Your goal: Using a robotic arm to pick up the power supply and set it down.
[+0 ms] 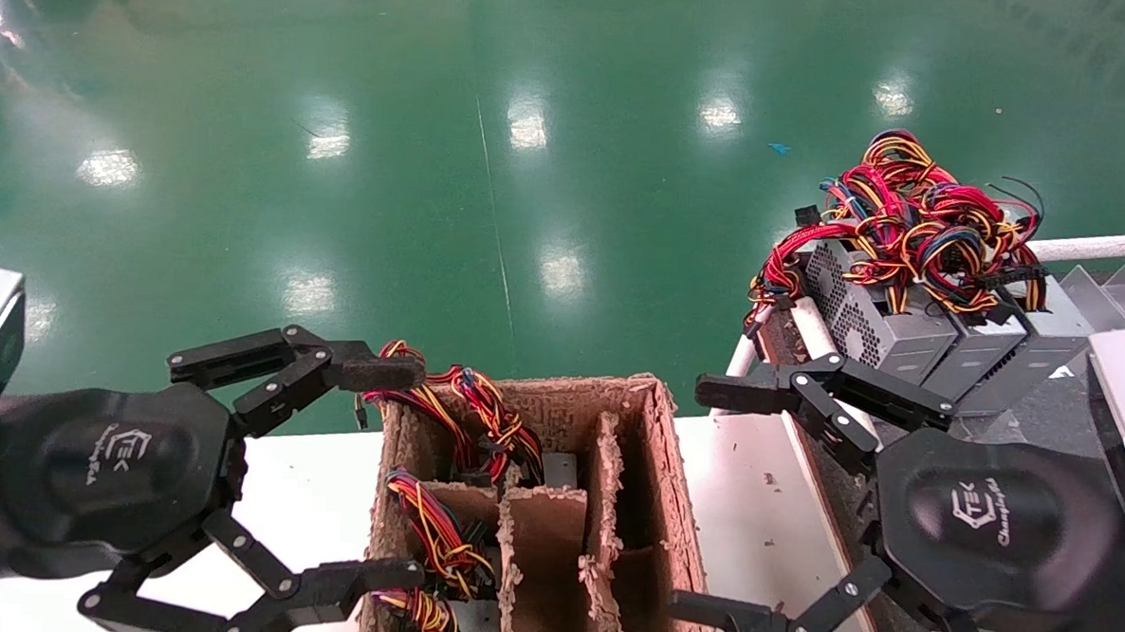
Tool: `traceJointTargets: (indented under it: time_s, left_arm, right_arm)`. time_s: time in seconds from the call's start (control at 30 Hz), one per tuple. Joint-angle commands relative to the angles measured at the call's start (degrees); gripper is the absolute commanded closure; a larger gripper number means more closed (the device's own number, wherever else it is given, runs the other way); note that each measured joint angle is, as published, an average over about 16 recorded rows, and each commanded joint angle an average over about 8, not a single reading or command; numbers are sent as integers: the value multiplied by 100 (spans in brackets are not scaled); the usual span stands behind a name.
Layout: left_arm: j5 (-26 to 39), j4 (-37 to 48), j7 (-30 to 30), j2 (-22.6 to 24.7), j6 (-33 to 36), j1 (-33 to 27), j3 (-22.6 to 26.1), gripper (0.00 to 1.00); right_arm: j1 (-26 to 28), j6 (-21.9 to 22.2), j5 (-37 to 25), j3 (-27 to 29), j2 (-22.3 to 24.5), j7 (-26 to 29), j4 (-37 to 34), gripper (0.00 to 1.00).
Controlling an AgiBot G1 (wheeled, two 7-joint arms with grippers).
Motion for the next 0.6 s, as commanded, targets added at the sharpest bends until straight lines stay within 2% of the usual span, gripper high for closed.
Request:
traceJointTargets:
  time_s: [0.03, 0.6]
  left_arm:
    - [0, 0, 0, 0, 0, 0, 0, 100]
    - [-3, 0, 0, 0, 0, 0, 0, 100]
  right_arm:
    - [0, 0, 0, 0, 0, 0, 0, 0]
    - [0, 0, 0, 0, 0, 0, 0, 0]
